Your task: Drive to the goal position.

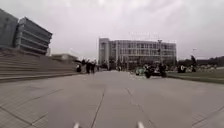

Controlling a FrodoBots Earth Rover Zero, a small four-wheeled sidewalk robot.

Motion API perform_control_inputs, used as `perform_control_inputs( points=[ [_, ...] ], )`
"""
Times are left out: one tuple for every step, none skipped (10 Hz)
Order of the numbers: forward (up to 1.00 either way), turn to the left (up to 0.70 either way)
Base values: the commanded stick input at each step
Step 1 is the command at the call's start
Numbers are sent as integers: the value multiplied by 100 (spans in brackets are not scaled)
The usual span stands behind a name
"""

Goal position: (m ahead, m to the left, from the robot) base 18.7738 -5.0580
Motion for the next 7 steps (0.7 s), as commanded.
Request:
perform_control_inputs(
  points=[
    [85,0],
    [85,0],
    [85,0],
    [85,0],
    [85,0],
    [85,0],
    [85,0]
  ],
)
